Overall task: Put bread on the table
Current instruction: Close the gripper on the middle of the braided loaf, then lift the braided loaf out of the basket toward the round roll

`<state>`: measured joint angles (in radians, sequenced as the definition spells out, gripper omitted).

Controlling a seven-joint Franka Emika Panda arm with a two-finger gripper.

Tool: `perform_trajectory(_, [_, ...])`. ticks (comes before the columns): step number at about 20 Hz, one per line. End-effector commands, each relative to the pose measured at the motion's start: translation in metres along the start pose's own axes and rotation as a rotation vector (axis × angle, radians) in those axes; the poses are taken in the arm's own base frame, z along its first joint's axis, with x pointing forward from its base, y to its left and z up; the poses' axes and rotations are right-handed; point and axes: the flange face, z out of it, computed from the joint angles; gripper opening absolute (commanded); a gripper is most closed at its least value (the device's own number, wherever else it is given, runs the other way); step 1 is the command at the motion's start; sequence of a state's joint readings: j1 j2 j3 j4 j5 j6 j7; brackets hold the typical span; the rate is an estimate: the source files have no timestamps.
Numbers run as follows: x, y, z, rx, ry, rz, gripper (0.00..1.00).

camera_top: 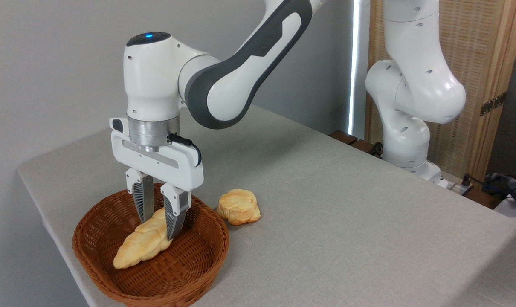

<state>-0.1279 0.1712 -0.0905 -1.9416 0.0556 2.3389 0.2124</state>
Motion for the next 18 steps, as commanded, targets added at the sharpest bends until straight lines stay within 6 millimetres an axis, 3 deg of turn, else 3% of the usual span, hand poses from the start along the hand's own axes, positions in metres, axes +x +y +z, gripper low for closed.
perform_trajectory(1, [0.0, -0.002, -0.006, 0.014, -0.005, 0.006, 0.66])
perform_trajectory(8, [0.0, -0.01, -0.02, 0.025, 0.015, -0.01, 0.67])
perform_trajectory(18, [-0.001, -0.017, -0.072, 0.04, 0.066, -0.033, 0.68])
